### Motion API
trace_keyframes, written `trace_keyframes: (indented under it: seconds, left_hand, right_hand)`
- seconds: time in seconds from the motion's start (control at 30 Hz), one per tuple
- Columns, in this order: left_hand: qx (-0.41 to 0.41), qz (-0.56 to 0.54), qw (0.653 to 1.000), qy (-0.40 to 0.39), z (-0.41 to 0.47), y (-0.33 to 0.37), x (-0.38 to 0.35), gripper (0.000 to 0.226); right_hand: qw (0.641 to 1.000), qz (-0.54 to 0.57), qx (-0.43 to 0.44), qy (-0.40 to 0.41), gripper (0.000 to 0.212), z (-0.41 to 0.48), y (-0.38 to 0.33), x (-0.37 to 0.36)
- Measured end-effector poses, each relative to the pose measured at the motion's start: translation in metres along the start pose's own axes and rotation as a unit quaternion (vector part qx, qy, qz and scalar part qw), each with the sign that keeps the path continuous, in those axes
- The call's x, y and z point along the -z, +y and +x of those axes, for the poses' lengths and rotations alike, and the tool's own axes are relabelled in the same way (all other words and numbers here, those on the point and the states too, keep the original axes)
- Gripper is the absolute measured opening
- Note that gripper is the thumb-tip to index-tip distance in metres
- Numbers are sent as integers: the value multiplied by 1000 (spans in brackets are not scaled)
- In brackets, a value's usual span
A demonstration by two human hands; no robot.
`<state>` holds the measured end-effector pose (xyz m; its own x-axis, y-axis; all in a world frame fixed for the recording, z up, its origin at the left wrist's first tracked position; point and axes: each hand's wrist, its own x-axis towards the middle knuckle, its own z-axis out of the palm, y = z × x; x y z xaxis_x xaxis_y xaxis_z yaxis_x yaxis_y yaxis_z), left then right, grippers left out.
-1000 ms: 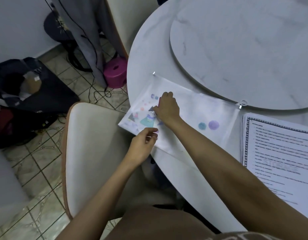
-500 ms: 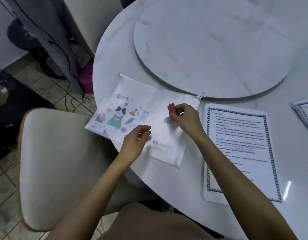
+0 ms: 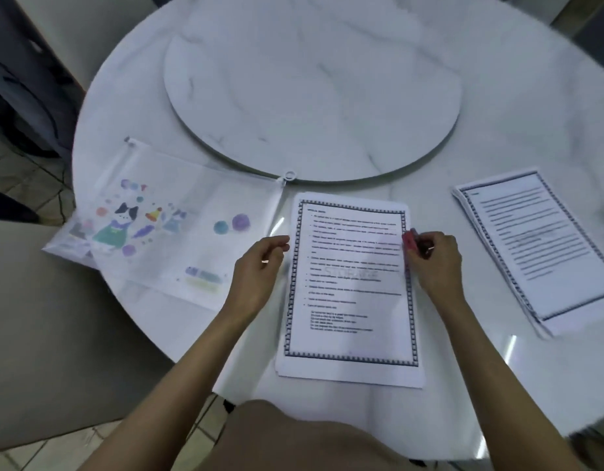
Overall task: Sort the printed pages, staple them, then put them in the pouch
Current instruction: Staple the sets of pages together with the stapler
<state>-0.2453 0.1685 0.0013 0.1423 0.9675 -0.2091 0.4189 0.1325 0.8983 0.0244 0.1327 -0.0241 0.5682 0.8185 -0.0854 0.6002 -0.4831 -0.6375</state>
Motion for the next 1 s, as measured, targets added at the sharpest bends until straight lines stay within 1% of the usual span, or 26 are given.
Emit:
trace_keyframes:
  seconds: [0.13,0.3,0.33,0.4,0.47,0.5,0.53,0.6,0.63,0.7,0.73,0.8,0.97,1.0]
  left_hand:
    - [34,41,999,11,7,8,-31,36]
    - [98,75,992,1,14,10,-48,47]
    - [109,76,991,3,16,9,-49,48]
    - [126,89,988,12,17,8,-50,50]
    - [139,97,985,20,16,9,-50,50]
    - [143,94,985,21,16,9,-50,50]
    - [146,93,985,22,17,9,-50,49]
    - [152,91,984,25,19,10,-50,50]
    - [156,89,983,26,21,10,-50,50]
    - [177,86,980,27,24,12,-49,48]
    - [183,79,979,27,26,13,-48,41]
    - [195,60,979,27,30,14,-47,16]
    - [221,50,974,-15,39,17,-44,17]
    - [224,49,973,-25,40,18,-44,19]
  right_hand:
    - [999,-32,-10,5,30,7,32,15]
    - [998,-60,-2,5,32,11,47,26]
    - [998,-68,4,11,35,10,47,26]
    - [993,-103,17,50,43,7,44,26]
    - [989,-105,46,88,42,2,35,26]
    - [990,-92,66,89,39,-1,30,24]
    - [991,-75,84,76,37,-4,26,22]
    - [994,-42,98,25,36,-9,21,13]
    - [996,-23,87,-8,36,-10,18,8]
    - [997,12,37,-68,38,-12,12,0]
    - [996,24,10,-87,38,-13,10,-4]
    - [994,36,-29,-102,40,-12,6,-8]
    - [985,53,-96,-133,35,-4,-1,-10]
    - [982,60,-109,-142,34,-3,-3,-11]
